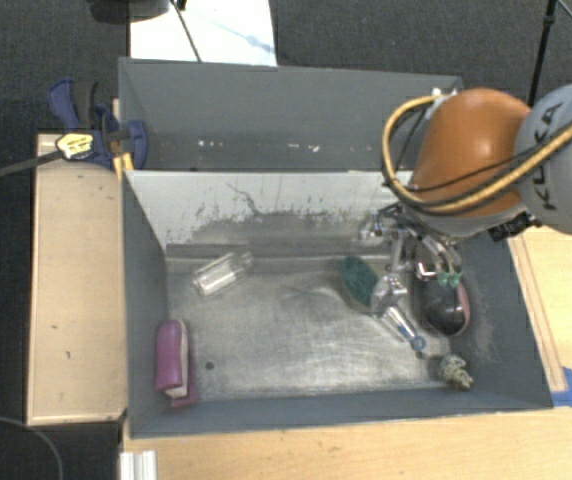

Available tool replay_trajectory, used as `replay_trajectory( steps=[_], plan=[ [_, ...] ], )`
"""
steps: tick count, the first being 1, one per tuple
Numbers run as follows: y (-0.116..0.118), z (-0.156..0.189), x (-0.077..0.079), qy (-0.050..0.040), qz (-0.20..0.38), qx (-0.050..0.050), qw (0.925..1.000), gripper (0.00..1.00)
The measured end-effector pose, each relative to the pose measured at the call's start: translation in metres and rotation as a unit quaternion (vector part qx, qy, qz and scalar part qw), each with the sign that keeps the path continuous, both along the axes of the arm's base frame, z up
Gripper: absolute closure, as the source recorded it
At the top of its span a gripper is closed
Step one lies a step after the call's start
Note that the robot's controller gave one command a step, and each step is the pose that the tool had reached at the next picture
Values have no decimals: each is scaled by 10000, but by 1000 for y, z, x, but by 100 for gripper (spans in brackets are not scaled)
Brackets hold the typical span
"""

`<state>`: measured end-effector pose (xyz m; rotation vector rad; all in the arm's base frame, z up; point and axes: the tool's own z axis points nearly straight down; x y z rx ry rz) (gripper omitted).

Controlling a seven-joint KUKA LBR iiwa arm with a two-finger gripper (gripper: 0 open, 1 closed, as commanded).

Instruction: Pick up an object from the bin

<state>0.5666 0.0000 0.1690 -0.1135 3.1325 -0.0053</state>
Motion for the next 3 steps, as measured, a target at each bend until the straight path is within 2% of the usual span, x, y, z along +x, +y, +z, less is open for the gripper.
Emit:
replay_trajectory(
  steps=[1,2,3],
  plan=[
    [-32,-90,13,-51,-374,22,9993,0],
    [-29,-87,13,-48,-372,32,9993,100],
    [-24,43,17,-10,1196,7,9928,100]
  ],
)
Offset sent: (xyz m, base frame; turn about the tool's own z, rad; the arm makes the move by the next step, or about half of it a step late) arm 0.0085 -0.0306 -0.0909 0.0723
